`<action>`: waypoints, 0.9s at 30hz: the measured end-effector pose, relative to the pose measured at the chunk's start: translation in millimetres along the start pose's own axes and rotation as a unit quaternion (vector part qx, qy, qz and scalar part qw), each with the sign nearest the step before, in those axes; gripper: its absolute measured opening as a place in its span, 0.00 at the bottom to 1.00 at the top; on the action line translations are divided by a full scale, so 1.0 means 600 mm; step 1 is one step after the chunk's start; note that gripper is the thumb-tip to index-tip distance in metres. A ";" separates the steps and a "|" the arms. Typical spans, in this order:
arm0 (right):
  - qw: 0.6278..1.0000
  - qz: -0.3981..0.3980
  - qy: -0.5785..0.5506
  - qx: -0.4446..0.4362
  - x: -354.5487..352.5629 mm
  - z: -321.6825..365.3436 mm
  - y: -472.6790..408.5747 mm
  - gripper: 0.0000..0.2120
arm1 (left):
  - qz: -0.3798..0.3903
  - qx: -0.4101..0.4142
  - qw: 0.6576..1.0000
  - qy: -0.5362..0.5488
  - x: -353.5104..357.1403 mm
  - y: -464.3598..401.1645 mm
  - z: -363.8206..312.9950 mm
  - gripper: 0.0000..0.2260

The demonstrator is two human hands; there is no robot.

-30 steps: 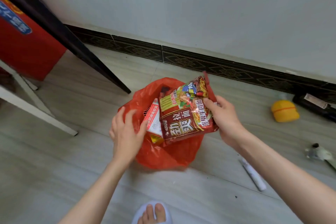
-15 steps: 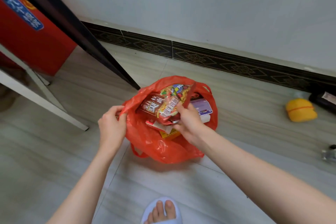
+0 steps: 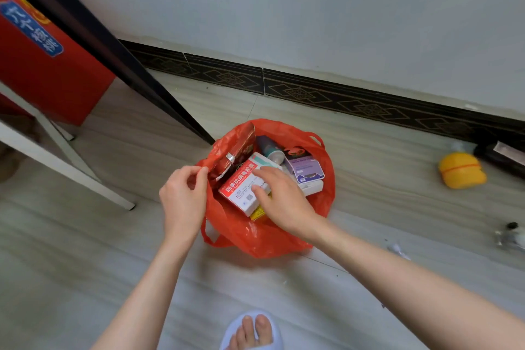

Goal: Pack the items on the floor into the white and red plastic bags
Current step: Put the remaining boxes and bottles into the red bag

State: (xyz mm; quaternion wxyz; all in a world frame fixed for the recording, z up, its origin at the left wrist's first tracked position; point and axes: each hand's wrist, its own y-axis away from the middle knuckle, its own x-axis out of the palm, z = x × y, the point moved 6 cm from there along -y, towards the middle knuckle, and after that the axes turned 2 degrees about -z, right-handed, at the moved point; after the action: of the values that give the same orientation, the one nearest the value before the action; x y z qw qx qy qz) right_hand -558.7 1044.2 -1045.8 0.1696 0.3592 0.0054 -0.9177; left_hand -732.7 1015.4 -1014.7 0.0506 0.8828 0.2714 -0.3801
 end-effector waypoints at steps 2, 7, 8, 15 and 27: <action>0.999 0.012 0.032 -0.012 -0.005 -0.018 0.018 0.19 | -0.015 0.037 0.999 -0.031 0.002 0.012 -0.009 0.06; 0.996 -0.006 0.079 0.027 -0.073 -0.114 0.088 0.19 | 0.009 0.225 0.967 -0.117 0.042 0.085 -0.083 0.15; 0.995 -0.012 0.088 0.047 -0.094 -0.143 0.110 0.19 | 0.031 0.268 0.955 -0.122 0.061 0.105 -0.102 0.16; 0.947 -0.125 0.125 0.266 -0.254 -0.361 0.287 0.19 | 0.215 0.524 0.815 -0.125 0.225 0.253 -0.265 0.21; 0.886 -0.263 0.135 0.358 -0.391 -0.564 0.373 0.22 | 0.437 0.493 0.740 -0.136 0.508 0.393 -0.227 0.32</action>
State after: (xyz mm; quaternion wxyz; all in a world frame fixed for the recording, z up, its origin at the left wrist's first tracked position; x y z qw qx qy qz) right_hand -105.3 950.2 -1117.1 -0.2203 0.5011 -0.2062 -0.8111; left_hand -351.1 989.9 -1159.3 -0.1945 0.7453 -0.3791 -0.5128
